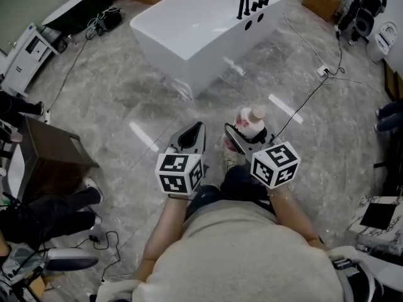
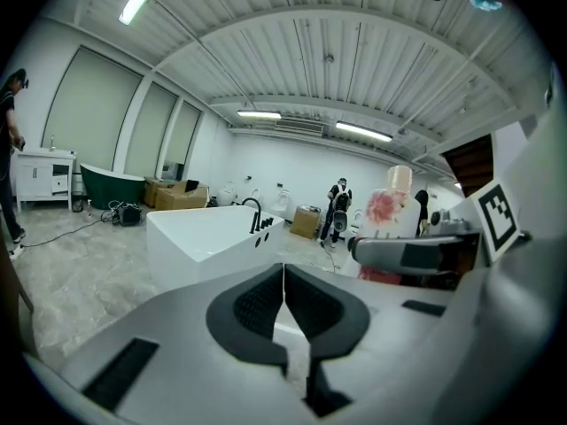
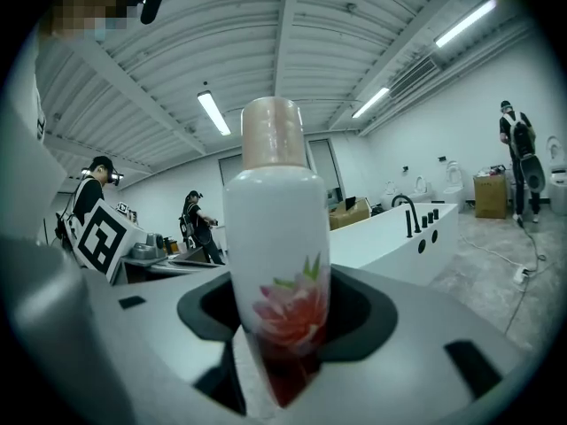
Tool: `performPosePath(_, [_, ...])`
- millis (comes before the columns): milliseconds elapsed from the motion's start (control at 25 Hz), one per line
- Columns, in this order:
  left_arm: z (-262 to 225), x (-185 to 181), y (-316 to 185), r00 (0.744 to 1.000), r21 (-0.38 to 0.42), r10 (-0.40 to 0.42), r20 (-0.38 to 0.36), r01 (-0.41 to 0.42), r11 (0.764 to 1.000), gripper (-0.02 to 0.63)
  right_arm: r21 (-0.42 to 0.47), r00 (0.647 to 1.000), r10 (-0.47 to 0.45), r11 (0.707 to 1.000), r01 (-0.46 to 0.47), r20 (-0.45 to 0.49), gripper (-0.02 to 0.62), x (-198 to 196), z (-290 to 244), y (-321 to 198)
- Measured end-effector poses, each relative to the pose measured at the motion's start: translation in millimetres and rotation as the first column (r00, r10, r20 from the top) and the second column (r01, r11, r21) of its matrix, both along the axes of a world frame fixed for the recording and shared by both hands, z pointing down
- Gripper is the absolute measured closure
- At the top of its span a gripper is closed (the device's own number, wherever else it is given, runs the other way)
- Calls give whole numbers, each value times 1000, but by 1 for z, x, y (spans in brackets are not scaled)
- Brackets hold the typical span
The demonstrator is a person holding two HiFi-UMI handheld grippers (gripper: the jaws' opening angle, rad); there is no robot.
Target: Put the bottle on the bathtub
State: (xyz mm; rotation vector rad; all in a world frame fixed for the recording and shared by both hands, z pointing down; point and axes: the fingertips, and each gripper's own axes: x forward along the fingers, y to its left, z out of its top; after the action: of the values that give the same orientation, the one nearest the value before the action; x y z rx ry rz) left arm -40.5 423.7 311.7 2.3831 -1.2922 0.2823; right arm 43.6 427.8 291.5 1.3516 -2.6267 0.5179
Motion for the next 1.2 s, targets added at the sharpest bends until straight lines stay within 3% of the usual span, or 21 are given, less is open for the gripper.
performPosePath(280, [19, 7, -41, 999, -33, -37, -17, 36, 999, 597, -7, 999, 28, 1000, -28, 18, 371, 14, 17, -52])
performPosePath(600, [15, 31, -161, 992, 5, -124, 11, 124, 992, 597, 44, 1000, -14, 999, 13, 25, 372, 49, 12, -171])
performPosePath(920, [13, 81, -276, 986, 17, -166, 18, 166, 986, 597, 63, 995, -88, 994, 85, 47, 371, 88, 4, -288])
performPosePath(1200, [29, 94, -322, 978, -50, -208, 35, 209, 977, 597, 8, 992, -101, 995, 101, 75, 373, 114, 20, -340])
